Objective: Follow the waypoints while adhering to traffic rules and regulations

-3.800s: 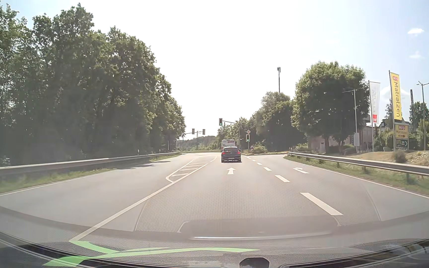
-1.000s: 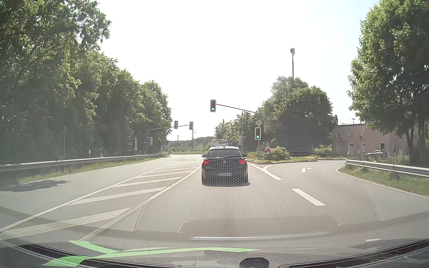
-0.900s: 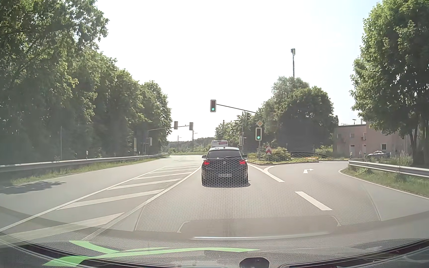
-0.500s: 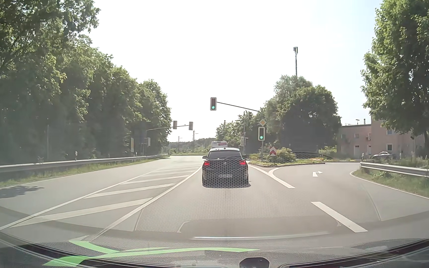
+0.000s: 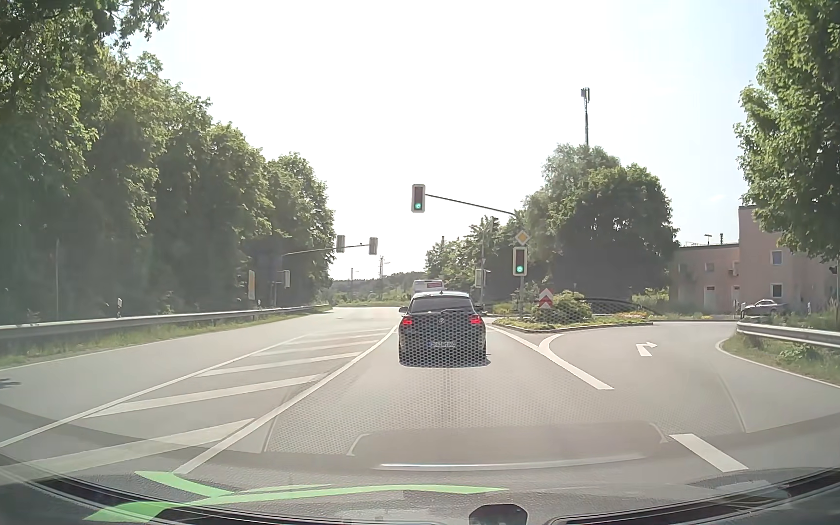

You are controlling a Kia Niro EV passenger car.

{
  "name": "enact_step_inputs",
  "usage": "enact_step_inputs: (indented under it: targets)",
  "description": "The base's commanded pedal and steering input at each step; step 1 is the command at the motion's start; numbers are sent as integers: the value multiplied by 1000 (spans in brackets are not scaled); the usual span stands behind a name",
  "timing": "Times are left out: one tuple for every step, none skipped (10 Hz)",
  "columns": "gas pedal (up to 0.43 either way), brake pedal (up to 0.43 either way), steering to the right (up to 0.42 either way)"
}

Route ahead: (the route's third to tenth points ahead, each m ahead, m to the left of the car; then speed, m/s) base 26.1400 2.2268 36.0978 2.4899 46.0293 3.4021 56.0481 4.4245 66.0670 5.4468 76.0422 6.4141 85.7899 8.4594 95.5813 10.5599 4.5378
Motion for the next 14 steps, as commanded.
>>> enact_step_inputs:
  targets:
    - [197, 0, -9]
    - [209, 0, -9]
    - [220, 0, -6]
    - [228, 0, -6]
    - [240, 0, -5]
    - [260, 0, -5]
    - [268, 0, -5]
    - [268, 0, -5]
    - [268, 0, -5]
    - [268, 0, -5]
    - [268, 0, -5]
    - [287, 0, -5]
    - [287, 0, -5]
    - [299, 0, -5]
